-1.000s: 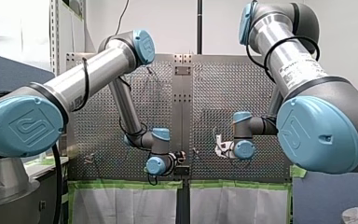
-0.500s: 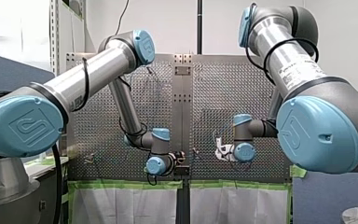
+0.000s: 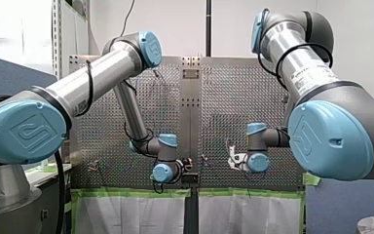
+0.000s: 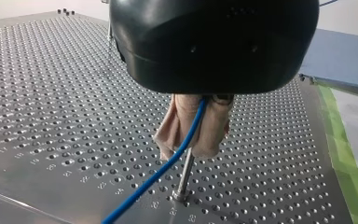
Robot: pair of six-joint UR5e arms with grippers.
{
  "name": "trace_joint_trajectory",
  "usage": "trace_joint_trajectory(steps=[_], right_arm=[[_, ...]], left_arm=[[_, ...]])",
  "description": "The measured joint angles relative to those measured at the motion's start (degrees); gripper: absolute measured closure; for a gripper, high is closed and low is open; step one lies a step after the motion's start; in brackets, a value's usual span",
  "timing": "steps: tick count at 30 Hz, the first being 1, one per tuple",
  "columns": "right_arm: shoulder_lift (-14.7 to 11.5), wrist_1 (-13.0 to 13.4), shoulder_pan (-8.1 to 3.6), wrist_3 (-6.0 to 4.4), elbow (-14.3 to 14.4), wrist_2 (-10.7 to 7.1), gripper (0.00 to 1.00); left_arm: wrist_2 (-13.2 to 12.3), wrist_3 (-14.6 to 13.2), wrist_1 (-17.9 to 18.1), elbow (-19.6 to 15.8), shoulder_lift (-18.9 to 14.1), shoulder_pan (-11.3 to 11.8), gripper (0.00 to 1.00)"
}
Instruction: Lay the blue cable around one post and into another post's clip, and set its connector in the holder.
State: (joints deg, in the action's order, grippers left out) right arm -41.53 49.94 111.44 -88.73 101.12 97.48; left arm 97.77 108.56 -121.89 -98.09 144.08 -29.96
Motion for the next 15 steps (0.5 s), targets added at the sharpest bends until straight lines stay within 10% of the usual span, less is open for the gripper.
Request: trace_joint_trajectory(steps=[15], right_arm=[[0.85,1.78,-1.57,-0.14,-0.4,-0.38,1.0]], left_arm=[[1.12,-0.04,0.95,0.97,0.0,0.03,0.96]])
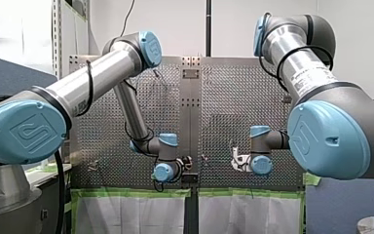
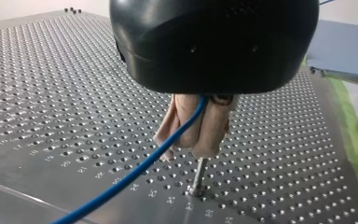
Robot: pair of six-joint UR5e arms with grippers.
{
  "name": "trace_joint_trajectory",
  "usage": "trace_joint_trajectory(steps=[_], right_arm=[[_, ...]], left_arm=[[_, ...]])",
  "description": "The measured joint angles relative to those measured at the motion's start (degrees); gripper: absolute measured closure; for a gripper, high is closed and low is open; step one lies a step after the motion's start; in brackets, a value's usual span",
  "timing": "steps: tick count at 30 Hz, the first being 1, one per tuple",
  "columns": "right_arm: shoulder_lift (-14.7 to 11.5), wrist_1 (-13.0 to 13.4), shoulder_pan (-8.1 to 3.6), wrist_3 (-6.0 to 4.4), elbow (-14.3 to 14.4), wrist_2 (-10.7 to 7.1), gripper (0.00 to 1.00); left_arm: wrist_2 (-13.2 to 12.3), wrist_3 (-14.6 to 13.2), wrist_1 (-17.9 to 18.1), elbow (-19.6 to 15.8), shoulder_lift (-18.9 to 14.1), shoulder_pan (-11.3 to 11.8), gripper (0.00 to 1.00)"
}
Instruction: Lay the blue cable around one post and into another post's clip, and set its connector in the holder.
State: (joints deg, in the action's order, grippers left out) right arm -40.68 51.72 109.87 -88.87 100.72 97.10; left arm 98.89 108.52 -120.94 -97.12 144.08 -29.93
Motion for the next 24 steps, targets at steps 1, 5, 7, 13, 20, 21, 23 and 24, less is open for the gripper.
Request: trace_joint_trajectory(steps=[1,5,7,13,20,21,23,24], right_arm=[[0.03,0.0,-0.15,0.01,-0.09,-0.03,1.0],[0.08,-0.24,-0.6,0.2,-0.47,-0.12,1.0],[0.12,-0.45,-0.88,0.36,-0.69,-0.14,1.0],[0.18,-0.74,-1.5,0.64,-1.21,-0.18,1.0],[0.26,-1.44,-2.27,1.09,-1.7,-0.15,1.0],[0.26,-1.5,-2.36,1.16,-1.72,-0.16,1.0],[0.29,-1.65,-2.5,1.29,-1.75,-0.16,1.0],[0.3,-1.7,-2.54,1.32,-1.75,-0.15,1.0]], left_arm=[[0.0,0.03,-0.05,0.25,0.01,0.0,0.96],[-0.11,0.3,-0.41,1.23,0.02,0.02,0.96],[-0.15,0.38,-0.56,1.5,0.05,0.06,0.96],[-0.74,0.67,-1.1,2.12,0.08,0.62,0.96],[-1.89,-0.26,-3.58,4.71,2.57,0.98,0.96],[-1.9,-0.51,-3.75,5.04,2.96,0.93,0.96],[-2.01,-0.72,-3.86,5.75,3.54,0.9,0.96],[-2.05,-0.7,-3.89,6.01,3.68,0.91,0.96]])
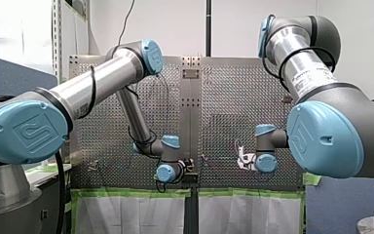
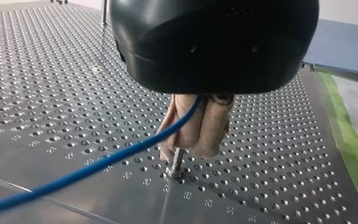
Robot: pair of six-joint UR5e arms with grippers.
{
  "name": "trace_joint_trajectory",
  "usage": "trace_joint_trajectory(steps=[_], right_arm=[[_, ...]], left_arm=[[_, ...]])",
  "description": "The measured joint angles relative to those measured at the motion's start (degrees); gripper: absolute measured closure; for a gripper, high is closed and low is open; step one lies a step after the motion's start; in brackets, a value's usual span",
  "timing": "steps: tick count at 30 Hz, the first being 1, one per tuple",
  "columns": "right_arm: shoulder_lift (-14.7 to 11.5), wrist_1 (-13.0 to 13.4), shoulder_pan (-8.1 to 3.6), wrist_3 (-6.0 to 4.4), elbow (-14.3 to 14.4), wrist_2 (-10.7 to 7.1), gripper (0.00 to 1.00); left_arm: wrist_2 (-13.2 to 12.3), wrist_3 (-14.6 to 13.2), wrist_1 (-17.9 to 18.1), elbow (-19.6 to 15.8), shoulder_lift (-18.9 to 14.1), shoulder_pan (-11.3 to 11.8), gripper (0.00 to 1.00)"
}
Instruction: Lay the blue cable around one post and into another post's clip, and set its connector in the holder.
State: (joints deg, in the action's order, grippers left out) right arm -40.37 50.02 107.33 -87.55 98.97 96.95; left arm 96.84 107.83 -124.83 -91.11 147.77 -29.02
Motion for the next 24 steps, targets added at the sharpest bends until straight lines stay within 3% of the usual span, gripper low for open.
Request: trace_joint_trajectory(steps=[8,16,24], right_arm=[[0.05,-0.41,-0.39,0.18,-0.27,0.0,1.0],[0.06,-2.68,-0.31,-0.09,-0.89,-0.01,1.0],[0.06,-2.91,-0.31,-0.19,-0.99,-0.85,1.0]], left_arm=[[-0.34,0.8,-0.52,1.24,0.22,0.59,0.96],[-0.83,0.06,-1.99,1.26,0.05,1.71,0.99],[-2.38,-1.16,-2.47,1.23,-3.05,1.87,0.99]])
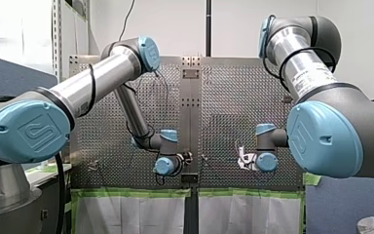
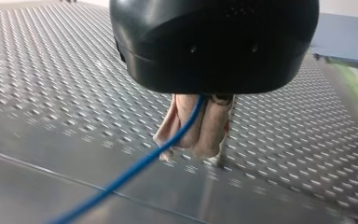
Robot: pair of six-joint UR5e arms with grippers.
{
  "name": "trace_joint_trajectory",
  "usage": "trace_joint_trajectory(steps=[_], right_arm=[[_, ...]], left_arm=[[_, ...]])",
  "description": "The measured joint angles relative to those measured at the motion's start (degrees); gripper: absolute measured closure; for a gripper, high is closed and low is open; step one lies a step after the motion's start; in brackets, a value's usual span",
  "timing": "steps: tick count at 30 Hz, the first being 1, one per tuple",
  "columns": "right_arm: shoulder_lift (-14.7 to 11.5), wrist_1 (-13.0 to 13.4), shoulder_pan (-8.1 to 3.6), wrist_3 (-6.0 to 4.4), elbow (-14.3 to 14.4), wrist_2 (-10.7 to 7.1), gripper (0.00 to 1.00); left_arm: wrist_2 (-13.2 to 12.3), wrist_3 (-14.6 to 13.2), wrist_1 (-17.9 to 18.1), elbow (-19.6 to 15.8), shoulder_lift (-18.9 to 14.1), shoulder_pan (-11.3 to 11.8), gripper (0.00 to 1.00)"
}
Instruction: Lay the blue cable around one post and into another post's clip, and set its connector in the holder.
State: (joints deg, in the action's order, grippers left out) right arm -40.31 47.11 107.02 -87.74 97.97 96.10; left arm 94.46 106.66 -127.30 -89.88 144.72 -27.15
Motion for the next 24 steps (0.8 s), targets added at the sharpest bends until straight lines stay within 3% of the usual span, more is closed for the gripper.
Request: trace_joint_trajectory(steps=[10,17,24], right_arm=[[0.0,-0.13,-0.14,-0.07,-0.01,-0.12,1.0],[0.0,-0.12,-0.02,-0.08,-0.01,-0.12,1.0],[0.03,-0.41,0.04,-0.04,-0.01,-0.11,1.0]], left_arm=[[-1.04,-1.3,-2.31,-0.59,-2.2,-0.41,0.99],[-4.65,-4.85,-3.02,-4.2,-2.93,-0.98,0.99],[-7.83,-6.52,-2.39,-7.85,-4.64,-2.07,0.99]])
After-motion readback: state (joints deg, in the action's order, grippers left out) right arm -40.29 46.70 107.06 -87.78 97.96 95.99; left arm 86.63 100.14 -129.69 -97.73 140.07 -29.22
